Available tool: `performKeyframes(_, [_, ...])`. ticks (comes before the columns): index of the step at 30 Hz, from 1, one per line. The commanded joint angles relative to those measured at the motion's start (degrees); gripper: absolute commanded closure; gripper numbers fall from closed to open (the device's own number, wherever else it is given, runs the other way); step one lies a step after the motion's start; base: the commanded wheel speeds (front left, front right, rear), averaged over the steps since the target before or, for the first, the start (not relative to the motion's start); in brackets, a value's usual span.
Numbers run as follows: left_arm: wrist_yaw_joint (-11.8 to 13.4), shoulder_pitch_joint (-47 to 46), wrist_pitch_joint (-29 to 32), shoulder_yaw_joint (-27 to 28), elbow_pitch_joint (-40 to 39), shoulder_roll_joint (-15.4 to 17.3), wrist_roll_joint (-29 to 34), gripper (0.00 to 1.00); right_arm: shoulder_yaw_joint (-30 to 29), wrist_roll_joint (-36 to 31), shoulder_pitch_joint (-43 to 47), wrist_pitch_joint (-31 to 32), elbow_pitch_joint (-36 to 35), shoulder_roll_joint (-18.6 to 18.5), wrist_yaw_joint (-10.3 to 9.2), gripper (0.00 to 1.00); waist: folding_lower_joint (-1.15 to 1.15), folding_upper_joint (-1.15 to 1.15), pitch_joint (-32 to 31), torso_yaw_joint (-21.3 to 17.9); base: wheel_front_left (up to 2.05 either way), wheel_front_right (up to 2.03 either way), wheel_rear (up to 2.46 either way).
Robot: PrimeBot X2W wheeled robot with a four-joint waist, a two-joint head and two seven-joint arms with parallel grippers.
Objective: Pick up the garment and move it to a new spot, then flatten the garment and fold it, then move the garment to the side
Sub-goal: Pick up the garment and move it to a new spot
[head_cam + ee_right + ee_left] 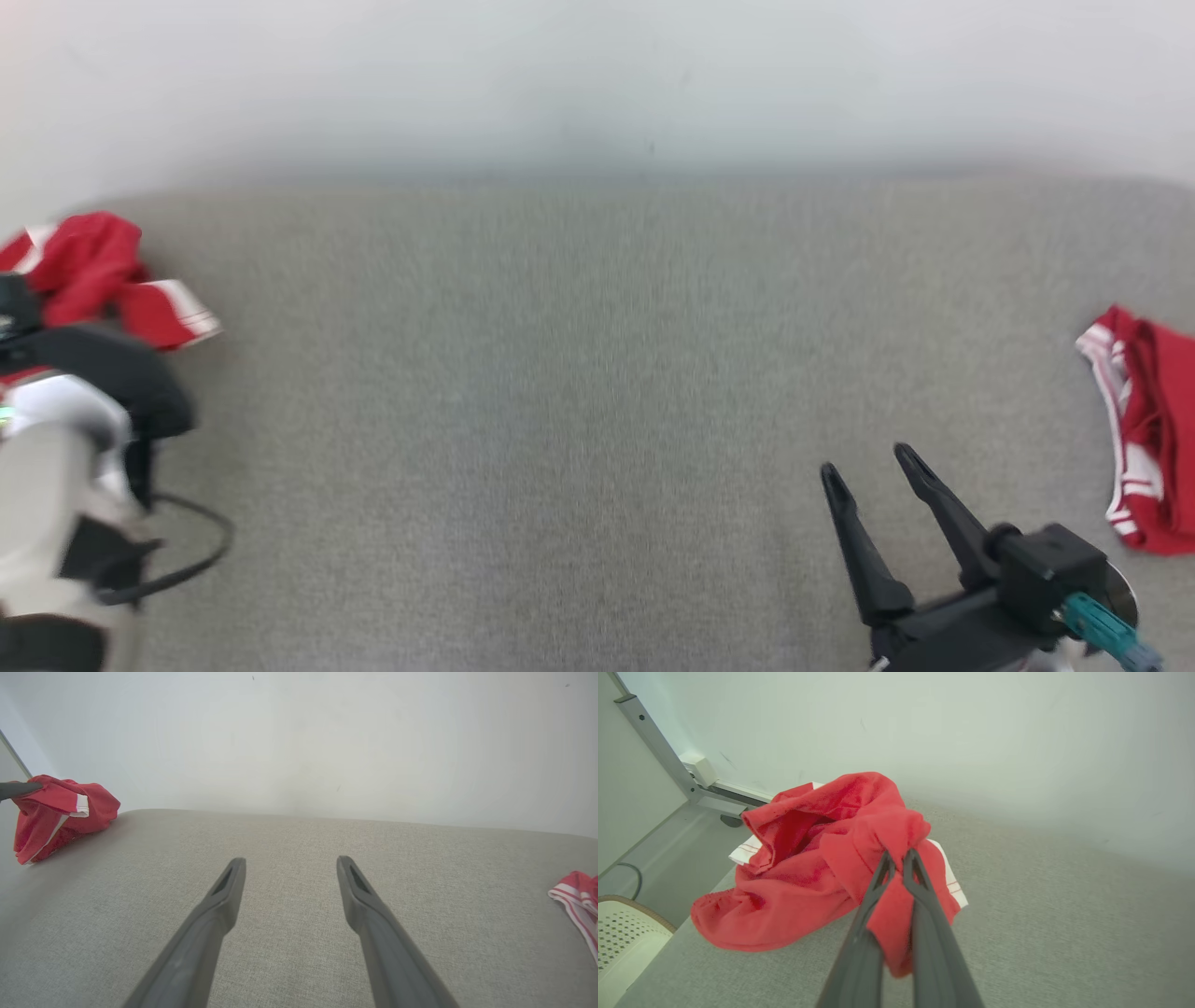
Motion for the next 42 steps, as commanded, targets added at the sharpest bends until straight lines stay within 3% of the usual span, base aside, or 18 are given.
performKeyframes(1, [-0.5, 0.6, -0.6, 0.1, -0.9, -2.2, -0.7, 1.0, -1.3, -0.1, 1.9, -0.5, 0.0, 0.4, -0.11, 0.0, 0.01, 0.0, -10.3, 1.0, 0.0, 0.0, 0.0])
performKeyframes(10, [-3.8, -3.7, -0.2, -2.8, -8.2, -10.5, -2.9, 1.0, -6.2, -0.9, 4.7, -2.4, -0.3, 2.4, -0.11, 0.0, 0.01, 0.0, -16.2, -1.3, 0.0, 0.0, 0.0])
performKeyframes(17, [-5.4, -4.9, 2.3, -6.6, -17.2, -15.6, -9.7, 1.0, -6.0, -1.6, 4.1, -2.3, -0.4, 2.8, -0.11, 0.0, 0.01, 0.0, -16.8, -5.2, 0.0, 0.0, 0.0])
performKeyframes(24, [-5.3, -1.6, 2.9, -20.3, -31.5, -15.8, -29.1, 1.0, -4.9, -1.7, 2.9, -2.2, 0.0, 2.8, -0.11, 0.0, 0.01, 0.0, -15.8, -10.3, 0.0, 0.0, 0.0])
performKeyframes(29, [-2.5, -0.9, -0.4, -29.2, -38.8, -15.8, -40.5, 1.0, -4.6, -1.9, 2.5, -1.8, -0.3, 2.8, -0.11, 0.0, 0.01, 0.0, -14.6, -13.3, 0.0, 0.0, 0.0])
performKeyframes(31, [-1.8, -0.7, -1.1, -30.5, -39.6, -15.8, -42.0, 1.0, -4.7, -1.9, 2.4, -1.8, -0.3, 2.8, -0.11, 0.0, 0.01, 0.0, -14.3, -13.8, 0.0, 0.0, 0.0])
performKeyframes(38, [1.3, 4.4, -5.0, -32.7, -35.1, -15.5, -47.6, 1.0, -4.6, -1.7, 2.7, -2.0, 0.0, 3.0, -0.11, 0.0, 0.01, 0.0, -13.0, -15.1, 0.0, 0.0, 0.0])
performKeyframes(42, [3.1, 11.0, -5.0, -32.7, -27.4, -12.9, -48.4, 1.0, -4.3, -1.6, 3.2, -2.0, 0.1, 3.1, -0.11, 0.0, 0.01, 0.0, -12.8, -14.7, 0.0, 0.0, 0.0])
